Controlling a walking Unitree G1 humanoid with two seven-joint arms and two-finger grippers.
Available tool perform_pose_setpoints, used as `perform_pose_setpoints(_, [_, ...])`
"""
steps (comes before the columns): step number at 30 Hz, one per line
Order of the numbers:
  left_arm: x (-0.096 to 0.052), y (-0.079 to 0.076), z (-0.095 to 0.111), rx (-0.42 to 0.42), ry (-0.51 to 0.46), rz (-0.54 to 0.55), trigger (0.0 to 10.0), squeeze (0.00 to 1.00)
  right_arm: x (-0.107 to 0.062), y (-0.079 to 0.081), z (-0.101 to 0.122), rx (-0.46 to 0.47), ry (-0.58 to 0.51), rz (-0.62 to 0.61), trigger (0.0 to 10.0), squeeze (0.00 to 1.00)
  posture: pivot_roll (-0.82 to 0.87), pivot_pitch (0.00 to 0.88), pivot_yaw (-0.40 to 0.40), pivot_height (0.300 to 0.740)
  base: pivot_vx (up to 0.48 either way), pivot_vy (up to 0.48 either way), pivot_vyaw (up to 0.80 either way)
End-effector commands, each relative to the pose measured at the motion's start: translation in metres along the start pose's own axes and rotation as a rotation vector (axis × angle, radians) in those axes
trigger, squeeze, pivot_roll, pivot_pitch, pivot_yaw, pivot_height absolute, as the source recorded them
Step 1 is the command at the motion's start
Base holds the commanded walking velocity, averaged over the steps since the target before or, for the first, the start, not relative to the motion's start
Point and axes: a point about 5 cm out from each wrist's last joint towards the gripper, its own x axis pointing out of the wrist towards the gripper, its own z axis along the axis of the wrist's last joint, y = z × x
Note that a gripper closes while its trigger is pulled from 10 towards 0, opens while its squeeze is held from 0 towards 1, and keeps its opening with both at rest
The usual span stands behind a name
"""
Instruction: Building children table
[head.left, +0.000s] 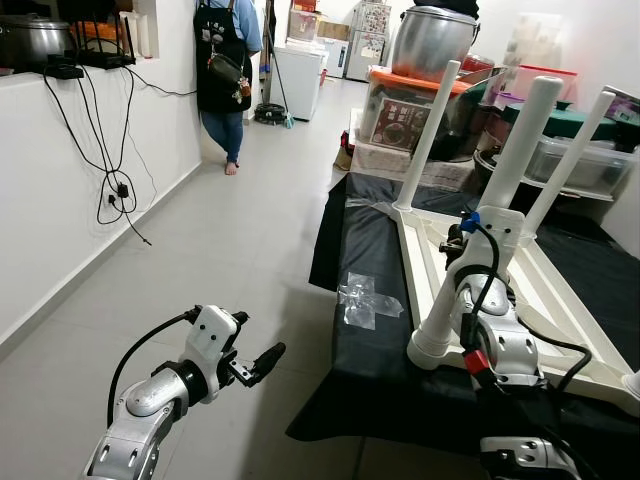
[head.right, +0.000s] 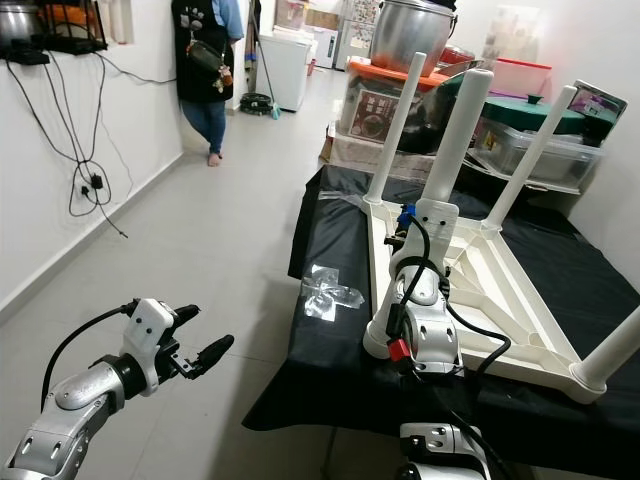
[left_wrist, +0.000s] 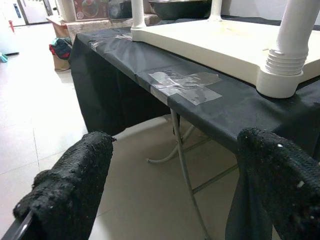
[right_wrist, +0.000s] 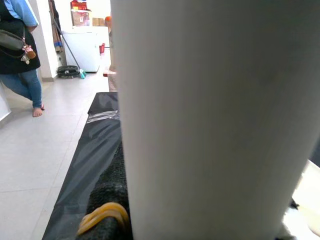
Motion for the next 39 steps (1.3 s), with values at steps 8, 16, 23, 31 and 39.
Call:
perform_pose_setpoints(8, [0.003,-0.003,-0.001,0.006,0.007,-0.021,10.0,0.00,-0.004,-0.015,-0.061,-0.041,0.269,-0.054,10.0,0.00,0.05,0.000,-0.118,0.740,0.000,0.000,0.00])
perform_pose_setpoints(16, [0.003,-0.001,-0.001,0.012,0.009,-0.026,10.0,0.00,-0.001,-0.018,-0.055,-0.007,0.274,-0.050,10.0,0.00,0.05,0.000,-0.114,0.740,0.000,0.000,0.00])
perform_pose_setpoints(23, [0.003,-0.001,-0.001,0.015,0.010,-0.026,10.0,0.00,0.001,-0.022,-0.048,0.010,0.260,-0.045,10.0,0.00,0.05,0.000,-0.112,0.740,0.000,0.000,0.00])
perform_pose_setpoints(31, [0.005,-0.001,-0.001,0.019,0.008,-0.031,10.0,0.00,0.001,-0.020,-0.045,0.008,0.256,-0.019,10.0,0.00,0.05,0.000,-0.109,0.740,0.000,0.000,0.00])
perform_pose_setpoints(39, [0.005,-0.001,-0.001,0.020,0.009,-0.030,10.0,0.00,0.001,-0.019,-0.042,0.011,0.255,-0.008,10.0,0.00,0.05,0.000,-0.109,0.740,0.000,0.000,0.00])
